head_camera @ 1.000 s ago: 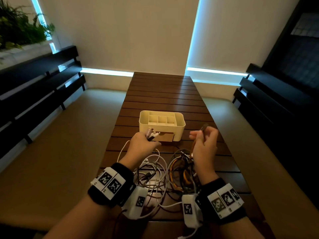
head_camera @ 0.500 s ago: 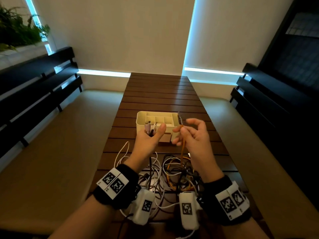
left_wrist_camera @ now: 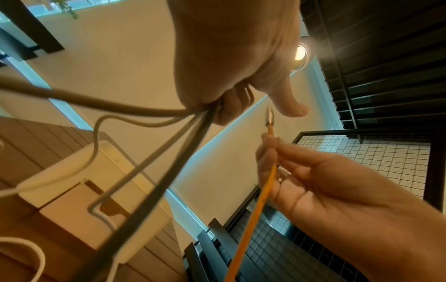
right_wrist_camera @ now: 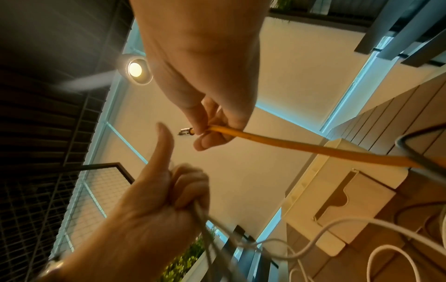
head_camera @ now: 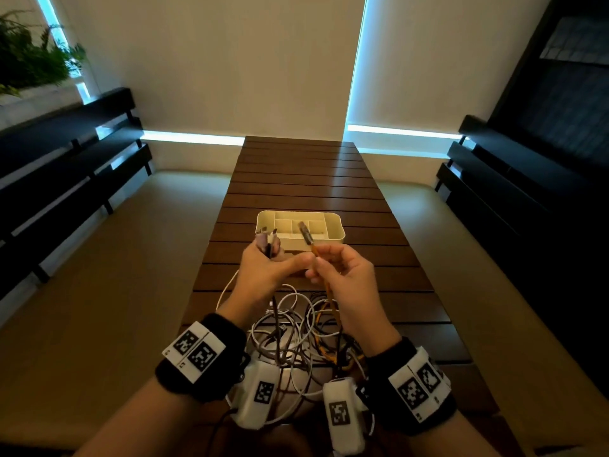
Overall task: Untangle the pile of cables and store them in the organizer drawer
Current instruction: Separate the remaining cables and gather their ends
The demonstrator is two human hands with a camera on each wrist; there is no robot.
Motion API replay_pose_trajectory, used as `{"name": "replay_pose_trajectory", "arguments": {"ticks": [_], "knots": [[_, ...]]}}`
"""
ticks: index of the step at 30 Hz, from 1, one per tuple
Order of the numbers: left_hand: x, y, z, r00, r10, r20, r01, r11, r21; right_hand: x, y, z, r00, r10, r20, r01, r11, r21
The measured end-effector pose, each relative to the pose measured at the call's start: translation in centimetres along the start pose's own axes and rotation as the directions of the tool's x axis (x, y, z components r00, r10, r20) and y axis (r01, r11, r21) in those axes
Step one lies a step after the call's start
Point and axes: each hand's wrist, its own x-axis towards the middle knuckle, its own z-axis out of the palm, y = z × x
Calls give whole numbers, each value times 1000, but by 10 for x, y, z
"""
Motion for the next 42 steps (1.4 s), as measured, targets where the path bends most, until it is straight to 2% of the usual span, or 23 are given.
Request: {"name": "replay_pose_trajectory", "arguments": {"ticks": [4, 7, 11, 14, 18, 23, 24, 26, 29, 30, 32, 34, 36, 39, 42], "knots": [[-3, -8, 13, 997, -15, -70, 13, 1000, -20, -6, 10, 15, 999, 5, -51, -5, 1000, 13], [-2, -7, 22, 991, -10, -137, 4, 999, -44, -6, 16, 18, 997, -3, -78, -1, 998, -57], [-2, -6, 23, 988, -19, -151, 11, 999, -53, -8, 21, 18, 997, -43, -69, 31, 986, -164], [-2, -8, 21, 990, -34, -139, 22, 996, -85, -11, 19, 18, 998, -54, -44, 47, 986, -158], [3, -15, 19, 988, -93, -127, 82, 992, -94, -11, 19, 18, 995, -89, -33, 83, 983, -162], [1, -11, 23, 951, -228, -210, 209, 972, -107, -11, 22, 17, 991, -132, -36, 122, 970, -209], [2, -10, 23, 942, -255, -219, 234, 965, -115, -11, 23, 16, 993, -120, -1, 116, 964, -239], [3, -3, 22, 942, -274, -193, 237, 952, -192, -11, 28, 12, 989, -26, 148, 66, 962, -265], [12, 27, 7, 960, -192, -205, 105, 922, -374, -12, 51, -9, 909, 173, 380, -1, 911, -412], [16, 40, -2, 962, -151, -226, 50, 915, -399, -12, 62, -21, 889, 229, 397, -9, 875, -484], [23, 69, -23, 961, -50, -273, -68, 911, -407, -8, 82, -51, 899, 281, 335, -28, 802, -597], [27, 88, -41, 955, 45, -294, -156, 919, -363, -3, 93, -78, 922, 297, 247, -66, 751, -657], [26, 91, -48, 963, 82, -257, -155, 948, -278, 1, 91, -91, 916, 312, 254, -66, 738, -671], [22, 73, -36, 967, 38, -252, -43, 999, -12, 5, 79, -89, 903, 268, 337, -21, 810, -586], [16, 40, -21, 984, 31, -175, 26, 949, 314, 8, 62, -80, 900, 247, 359, -61, 888, -456]]}}
